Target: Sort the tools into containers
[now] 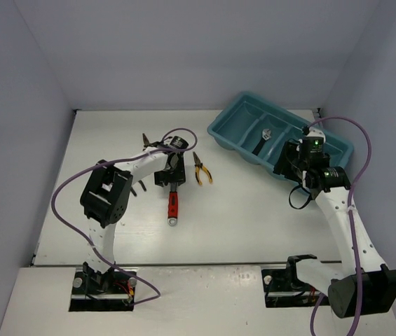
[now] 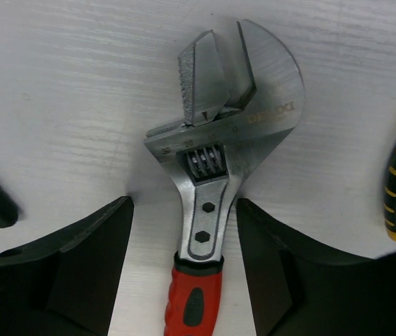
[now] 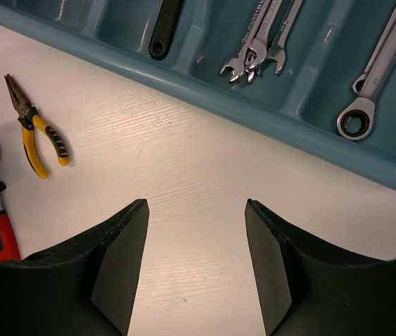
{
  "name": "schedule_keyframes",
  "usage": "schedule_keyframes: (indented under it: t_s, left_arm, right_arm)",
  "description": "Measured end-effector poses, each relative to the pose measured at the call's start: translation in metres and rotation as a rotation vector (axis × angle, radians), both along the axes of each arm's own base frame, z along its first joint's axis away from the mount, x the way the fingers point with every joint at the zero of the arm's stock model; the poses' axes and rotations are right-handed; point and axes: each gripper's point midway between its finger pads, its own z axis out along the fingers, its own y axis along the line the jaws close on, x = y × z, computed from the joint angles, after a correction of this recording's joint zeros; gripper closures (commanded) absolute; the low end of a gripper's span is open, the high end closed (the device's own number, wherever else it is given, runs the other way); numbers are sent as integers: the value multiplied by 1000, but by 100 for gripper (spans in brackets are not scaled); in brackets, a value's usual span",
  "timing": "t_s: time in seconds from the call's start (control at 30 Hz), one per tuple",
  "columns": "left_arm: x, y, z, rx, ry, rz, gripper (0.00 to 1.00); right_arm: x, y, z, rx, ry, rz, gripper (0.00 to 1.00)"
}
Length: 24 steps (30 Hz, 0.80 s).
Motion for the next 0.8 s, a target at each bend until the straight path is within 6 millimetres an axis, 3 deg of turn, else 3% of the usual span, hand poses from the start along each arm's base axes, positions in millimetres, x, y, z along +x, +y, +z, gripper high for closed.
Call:
schedule_keyframes:
  t_s: [0.13,0.23,0.33,0.37,0.4,0.5,0.67,0.8]
  left_arm:
    - [3,-5,-1,-3,-4,-1,47]
    - [4,-8,-1,-6,-7,-1,57]
    - [6,-10,-2,-13,-13,5,73]
    - [7,-12,-2,-16,-17,4,74]
    - [7,-12,-2,-15,-17,7,85]
    - [7,-13,-2,-16,-21,11,98]
    - [6,-15,-3,-22,-30,12,100]
    - [5,-15,-2,-31,-49,5,100]
  right_arm:
    - [-5,2,-8,11,16,3,45]
    - [-8,4,-12,20,29,7,45]
    - [-8,6,-12,26,27,9,45]
    - [-8,6,-12,28,27,11,45]
    - [-8,6,-12,31,26,12,45]
    - [-8,8,-10,36,22,15,45]
    - [-10,17,-9,56,21,45,45]
    - [-10,40,-6,115,10,117,42]
